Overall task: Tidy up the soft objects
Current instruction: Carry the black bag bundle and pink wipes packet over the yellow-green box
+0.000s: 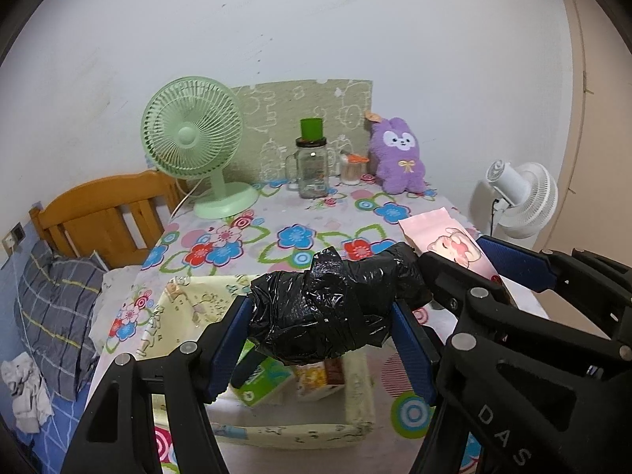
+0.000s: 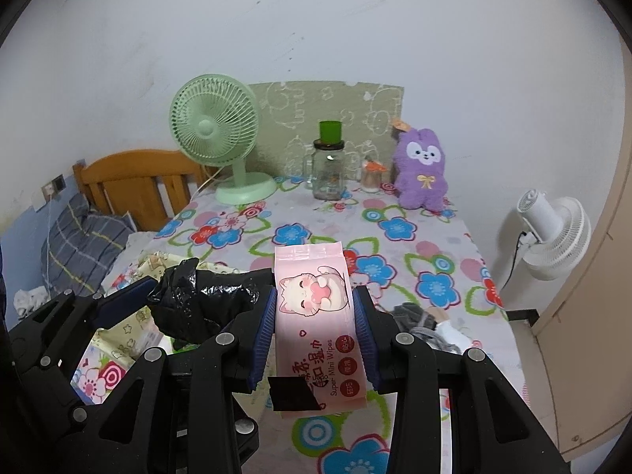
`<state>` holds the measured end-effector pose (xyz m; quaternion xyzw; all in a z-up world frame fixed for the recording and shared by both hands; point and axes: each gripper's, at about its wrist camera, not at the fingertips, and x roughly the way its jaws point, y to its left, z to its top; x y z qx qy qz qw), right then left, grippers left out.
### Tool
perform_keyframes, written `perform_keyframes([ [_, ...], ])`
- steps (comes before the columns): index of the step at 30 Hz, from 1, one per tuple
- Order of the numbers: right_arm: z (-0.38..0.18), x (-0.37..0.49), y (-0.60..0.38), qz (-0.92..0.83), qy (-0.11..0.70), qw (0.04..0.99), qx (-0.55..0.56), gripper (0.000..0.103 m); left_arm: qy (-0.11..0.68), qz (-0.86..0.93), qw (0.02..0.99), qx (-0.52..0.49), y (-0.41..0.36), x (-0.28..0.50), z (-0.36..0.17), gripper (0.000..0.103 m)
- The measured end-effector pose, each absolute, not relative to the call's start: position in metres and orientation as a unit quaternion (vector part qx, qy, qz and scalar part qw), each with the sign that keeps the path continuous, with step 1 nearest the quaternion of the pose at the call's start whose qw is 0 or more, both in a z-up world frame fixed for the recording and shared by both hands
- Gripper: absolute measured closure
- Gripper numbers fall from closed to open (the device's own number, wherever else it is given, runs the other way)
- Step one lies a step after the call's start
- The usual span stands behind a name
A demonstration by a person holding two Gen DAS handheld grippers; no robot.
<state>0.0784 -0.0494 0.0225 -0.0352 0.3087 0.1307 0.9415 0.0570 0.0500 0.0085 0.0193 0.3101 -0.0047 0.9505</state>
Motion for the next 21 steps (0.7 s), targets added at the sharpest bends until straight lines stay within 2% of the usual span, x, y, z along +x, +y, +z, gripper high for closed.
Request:
perform_keyframes([
  [21, -0.014, 0.106, 0.017, 0.188, 0.356, 0.914, -0.055, 0.061, 0.359, 0.039, 0.933, 0.001, 0.11, 0.072, -0.03, 0.031],
])
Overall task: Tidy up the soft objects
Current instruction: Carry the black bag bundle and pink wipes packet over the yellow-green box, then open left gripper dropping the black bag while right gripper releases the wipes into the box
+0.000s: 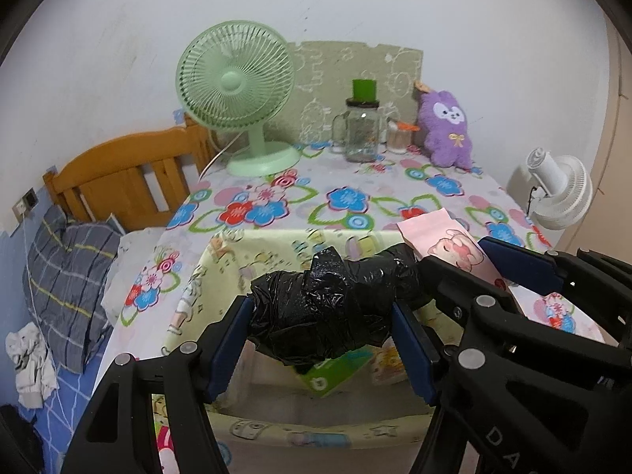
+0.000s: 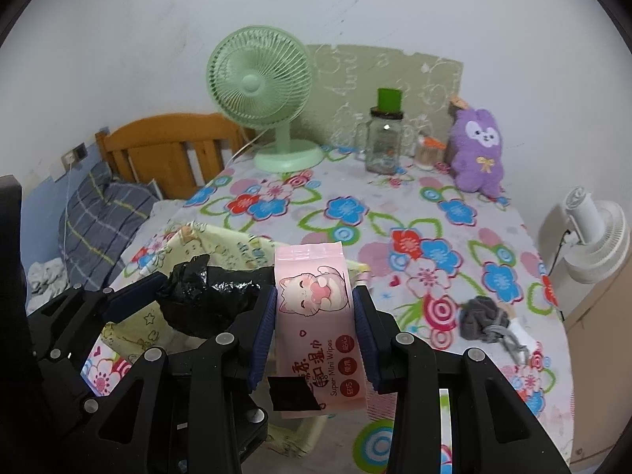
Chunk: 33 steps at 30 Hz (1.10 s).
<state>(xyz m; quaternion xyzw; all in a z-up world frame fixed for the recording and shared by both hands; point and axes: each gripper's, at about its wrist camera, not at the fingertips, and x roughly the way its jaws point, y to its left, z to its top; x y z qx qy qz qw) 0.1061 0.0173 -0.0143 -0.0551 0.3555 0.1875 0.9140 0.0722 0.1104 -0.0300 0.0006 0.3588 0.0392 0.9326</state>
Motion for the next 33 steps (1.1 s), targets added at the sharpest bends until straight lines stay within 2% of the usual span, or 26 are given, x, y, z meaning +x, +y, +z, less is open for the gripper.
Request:
perform_keyframes([
  [7, -0.029, 0.113, 0.037, 0.205, 0.377, 0.901, -0.062, 0.061, 0.367, 0.055, 0.928, 0.019, 0.124, 0.073, -0.041, 0.028],
  [11, -0.035, 0.115, 0.045, 0.213, 0.386, 0.895, -0.064, 0.061, 0.383, 0.054, 0.922, 0.015, 0.13, 0.074, -0.045, 0.018],
  [17, -0.039, 0.117, 0.052, 0.217, 0.396, 0.89, -0.063, 0.06, 0.39, 0.045, 0.92, 0.015, 0.133, 0.075, -0.047, 0.011],
  [22, -0.04, 0.12, 0.053, 0.224, 0.401, 0.887, -0.054, 0.058, 0.39, 0.044, 0.92, 0.011, 0.135, 0.076, -0.046, 0.009],
  [24, -0.039, 0.12, 0.053, 0.224, 0.396, 0.889, -0.055, 0.049, 0.391, 0.043, 0.919, 0.008, 0.136, 0.076, -0.045, 0.009],
  [25, -0.038, 0.12, 0.052, 0.223, 0.395, 0.89, -0.053, 0.037, 0.391, 0.042, 0.919, 0.006, 0.136, 0.076, -0.045, 0.009],
  [26, -0.038, 0.12, 0.05, 0.222, 0.395, 0.89, -0.048, 0.031, 0.39, 0.042, 0.92, 0.005, 0.136, 0.076, -0.045, 0.008],
  [33, -0.032, 0.117, 0.04, 0.215, 0.387, 0.896, -0.041, 0.024, 0.384, 0.037, 0.923, 0.005, 0.126, 0.074, -0.04, 0.007],
])
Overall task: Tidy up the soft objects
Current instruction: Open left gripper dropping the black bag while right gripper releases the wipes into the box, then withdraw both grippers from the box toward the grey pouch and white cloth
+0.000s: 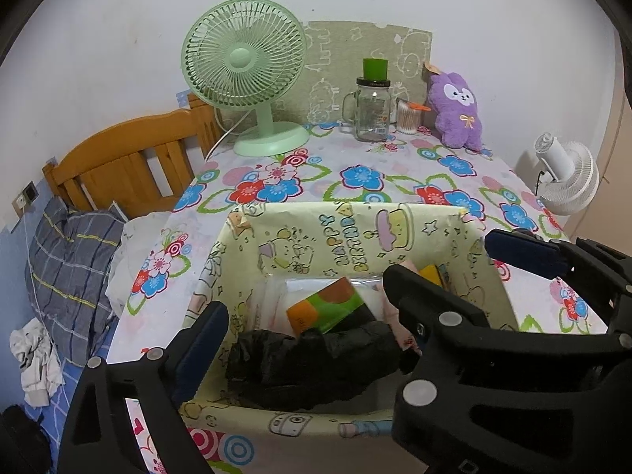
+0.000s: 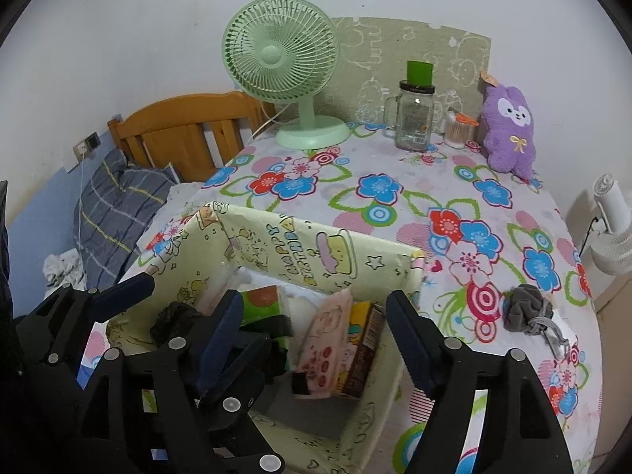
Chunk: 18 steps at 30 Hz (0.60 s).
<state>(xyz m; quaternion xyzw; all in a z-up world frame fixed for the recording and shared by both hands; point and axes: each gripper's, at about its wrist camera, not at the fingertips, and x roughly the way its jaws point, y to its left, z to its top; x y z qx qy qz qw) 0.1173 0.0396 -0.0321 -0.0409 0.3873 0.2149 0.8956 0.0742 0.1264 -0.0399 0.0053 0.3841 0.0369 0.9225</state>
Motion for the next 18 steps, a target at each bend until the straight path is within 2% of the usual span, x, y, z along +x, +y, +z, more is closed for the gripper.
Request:
perform_keyframes([
  [18, -0.006, 0.101, -0.01, 0.184, 0.353, 0.917, -0.027, 0.018, 0.356, 0.023, 0.934, 0.011, 0.085, 0.069, -0.015, 0.005],
])
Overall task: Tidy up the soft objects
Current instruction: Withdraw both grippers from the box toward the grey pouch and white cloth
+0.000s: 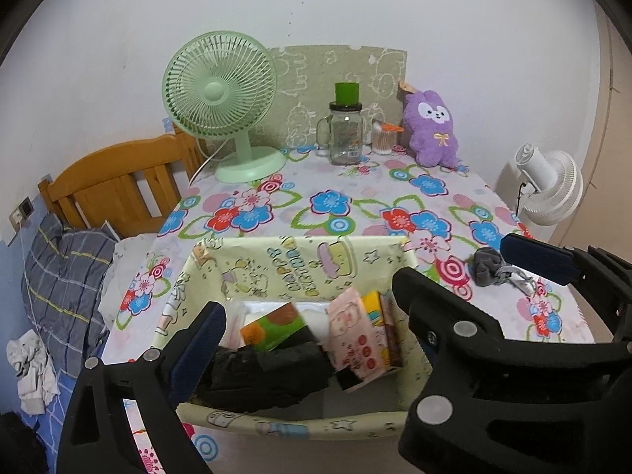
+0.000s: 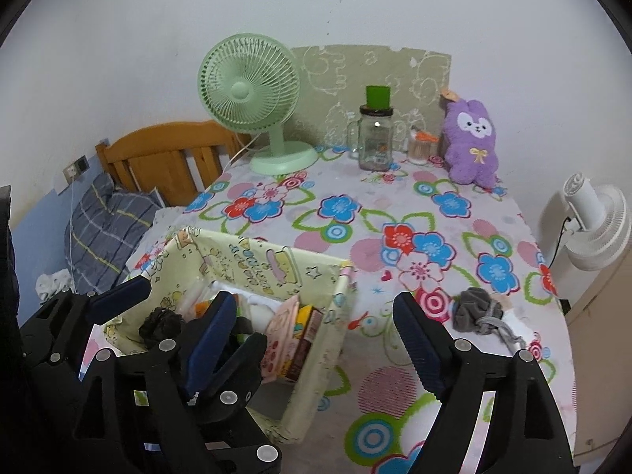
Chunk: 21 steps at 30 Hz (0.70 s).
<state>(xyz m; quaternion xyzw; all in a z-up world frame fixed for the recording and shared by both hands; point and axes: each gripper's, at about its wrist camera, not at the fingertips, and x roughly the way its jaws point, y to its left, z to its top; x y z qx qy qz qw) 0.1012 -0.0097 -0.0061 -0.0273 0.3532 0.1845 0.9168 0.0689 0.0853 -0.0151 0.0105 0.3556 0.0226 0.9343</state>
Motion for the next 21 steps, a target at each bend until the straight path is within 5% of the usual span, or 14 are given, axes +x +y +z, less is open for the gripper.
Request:
perform_keyframes([
  [21, 0.022, 0.089, -0.07, 0.146, 0.312, 0.939, -0.017, 0.01, 0.329, 0.006, 0.944, 0.014, 0.032, 0.065, 0.009, 0.003],
])
